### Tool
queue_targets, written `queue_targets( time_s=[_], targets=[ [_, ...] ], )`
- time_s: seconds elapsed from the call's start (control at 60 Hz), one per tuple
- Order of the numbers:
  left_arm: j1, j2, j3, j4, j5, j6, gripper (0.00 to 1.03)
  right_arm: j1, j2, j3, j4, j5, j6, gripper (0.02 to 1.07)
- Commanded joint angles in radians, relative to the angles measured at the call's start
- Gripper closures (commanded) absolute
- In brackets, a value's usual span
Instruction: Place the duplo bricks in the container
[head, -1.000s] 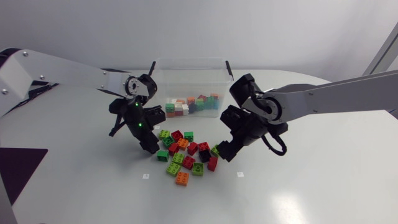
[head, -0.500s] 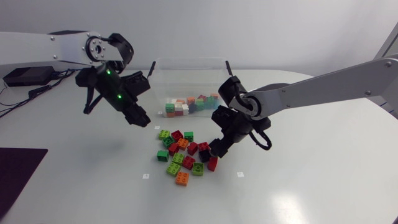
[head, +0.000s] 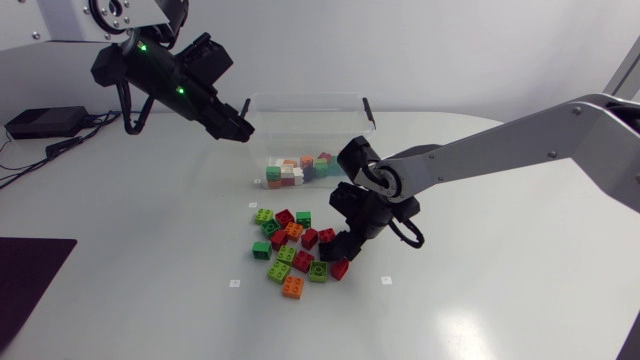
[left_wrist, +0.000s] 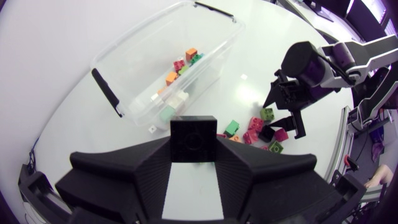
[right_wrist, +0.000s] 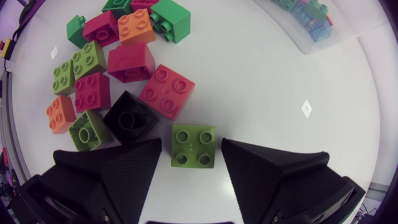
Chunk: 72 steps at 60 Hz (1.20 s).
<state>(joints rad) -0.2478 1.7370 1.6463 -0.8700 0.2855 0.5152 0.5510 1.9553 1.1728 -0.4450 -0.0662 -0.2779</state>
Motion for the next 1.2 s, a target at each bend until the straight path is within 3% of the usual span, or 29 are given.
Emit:
queue_targets(
  time_s=[0.0,0.217,0.583,0.7,0.783,0.883,0.917,0.967,1.183],
  targets=[
    [-0.011,0.030,0.041,0.034,0.017,-0.049,0.72,0.001,0.011,0.010,0.002,0.000,-0.023,0.65],
    [-0.011,0.096,0.086,0.120,0.061,-0.121,0.72,-0.028,-0.042,-0.024,0.026,-0.035,-0.023,0.81],
    [-0.039,0.268,0.228,0.198,0.061,-0.216,0.70,-0.082,-0.223,-0.012,-0.031,-0.037,-0.030,0.81],
    [-0.042,0.320,0.293,0.206,0.060,-0.238,0.66,-0.102,-0.272,0.028,-0.066,-0.049,-0.030,0.81],
    [-0.038,0.340,0.323,0.207,0.058,-0.254,0.56,-0.112,-0.295,0.054,-0.084,-0.061,-0.030,0.81],
    [-0.034,0.345,0.330,0.238,0.043,-0.265,0.37,-0.122,-0.314,0.091,-0.104,-0.064,-0.030,0.81],
    [-0.031,0.341,0.326,0.256,0.040,-0.268,0.22,-0.125,-0.317,0.105,-0.109,-0.069,-0.030,0.81],
    [-0.033,0.328,0.310,0.281,0.026,-0.268,0.09,-0.129,-0.322,0.125,-0.115,-0.073,-0.030,0.81],
    [-0.054,0.180,0.162,0.404,-0.039,-0.261,0.05,-0.138,-0.334,0.188,-0.095,-0.098,-0.006,0.81]
  ],
)
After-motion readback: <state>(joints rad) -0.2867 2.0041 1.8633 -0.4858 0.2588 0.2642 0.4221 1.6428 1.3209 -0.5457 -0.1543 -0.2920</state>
